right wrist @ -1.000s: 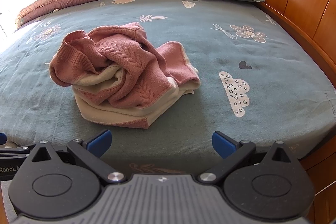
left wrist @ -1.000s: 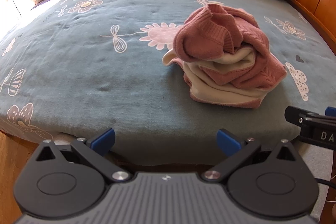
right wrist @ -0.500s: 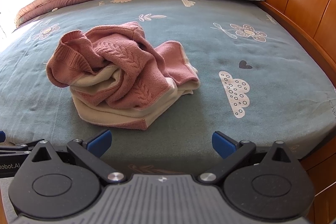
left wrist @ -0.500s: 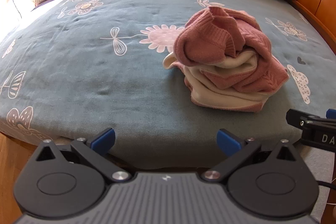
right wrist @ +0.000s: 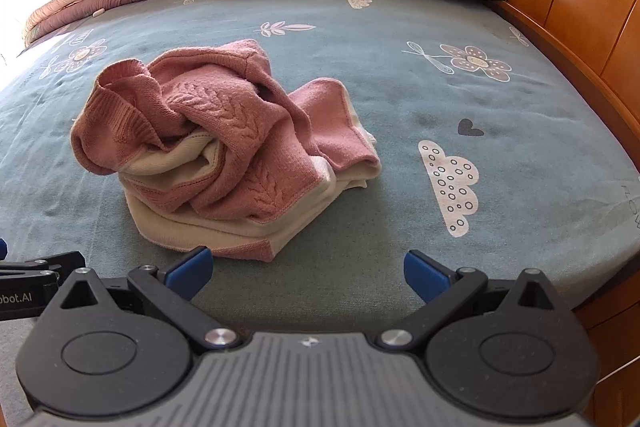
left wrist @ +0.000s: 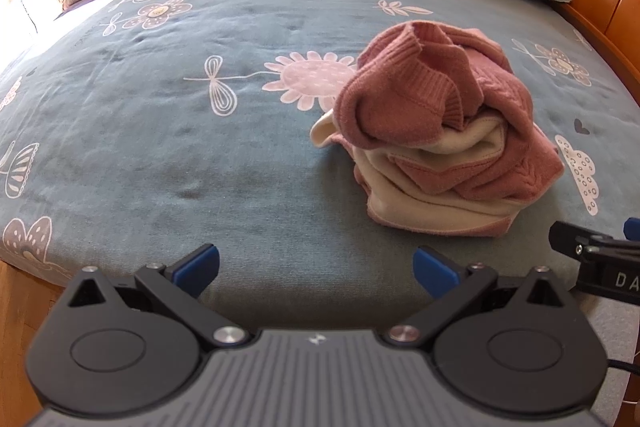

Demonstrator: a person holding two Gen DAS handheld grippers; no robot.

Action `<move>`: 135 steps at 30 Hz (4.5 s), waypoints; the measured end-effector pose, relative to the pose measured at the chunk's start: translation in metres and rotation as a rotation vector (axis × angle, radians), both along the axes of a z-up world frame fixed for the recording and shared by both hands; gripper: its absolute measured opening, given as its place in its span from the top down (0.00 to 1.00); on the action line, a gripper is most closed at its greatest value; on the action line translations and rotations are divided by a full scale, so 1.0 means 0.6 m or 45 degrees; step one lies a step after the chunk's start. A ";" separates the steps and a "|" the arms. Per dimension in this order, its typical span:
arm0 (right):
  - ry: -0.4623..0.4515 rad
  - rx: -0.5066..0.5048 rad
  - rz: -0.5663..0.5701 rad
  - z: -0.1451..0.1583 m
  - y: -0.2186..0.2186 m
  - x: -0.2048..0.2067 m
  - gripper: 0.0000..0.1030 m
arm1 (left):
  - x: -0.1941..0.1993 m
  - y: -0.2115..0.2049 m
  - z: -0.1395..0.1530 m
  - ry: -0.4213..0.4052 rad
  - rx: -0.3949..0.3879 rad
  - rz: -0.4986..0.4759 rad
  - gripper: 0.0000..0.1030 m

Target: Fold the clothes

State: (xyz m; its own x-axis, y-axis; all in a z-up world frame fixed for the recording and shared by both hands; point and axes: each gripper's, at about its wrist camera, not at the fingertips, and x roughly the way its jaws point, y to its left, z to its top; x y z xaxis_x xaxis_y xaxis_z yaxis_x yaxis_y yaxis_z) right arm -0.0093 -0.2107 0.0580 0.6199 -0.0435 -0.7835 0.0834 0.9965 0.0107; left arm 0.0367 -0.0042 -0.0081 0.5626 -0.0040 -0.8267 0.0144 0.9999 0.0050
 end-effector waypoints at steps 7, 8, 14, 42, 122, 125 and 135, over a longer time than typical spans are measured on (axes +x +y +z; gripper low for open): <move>0.045 -0.004 0.000 -0.013 0.001 0.035 0.00 | 0.034 0.000 -0.010 0.028 0.005 0.003 0.01; 0.051 -0.004 -0.002 -0.014 0.001 0.040 0.00 | 0.040 0.000 -0.010 0.033 0.003 0.002 0.01; 0.089 -0.004 -0.009 -0.016 0.000 0.071 0.00 | 0.069 -0.007 -0.006 0.047 -0.005 -0.008 0.01; 0.115 0.018 0.056 -0.045 -0.006 0.224 0.00 | 0.246 -0.039 -0.017 0.049 -0.019 -0.047 0.00; -0.397 0.047 0.400 -0.027 -0.062 0.102 0.00 | 0.083 -0.021 0.026 -0.618 0.131 -0.416 0.01; -0.403 -0.010 0.432 -0.015 -0.065 0.106 0.00 | 0.082 -0.029 0.032 -0.603 0.109 -0.448 0.01; -0.318 -0.129 0.574 0.002 -0.054 0.150 0.00 | 0.139 -0.070 -0.005 -0.421 0.082 -0.562 0.01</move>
State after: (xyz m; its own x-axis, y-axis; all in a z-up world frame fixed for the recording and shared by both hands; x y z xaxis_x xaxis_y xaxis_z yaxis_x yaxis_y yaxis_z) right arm 0.0810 -0.2432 0.0590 0.7620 0.2029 -0.6150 -0.3470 0.9298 -0.1232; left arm 0.1202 -0.0461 -0.0113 0.7485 -0.2530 -0.6130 0.4190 0.8969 0.1414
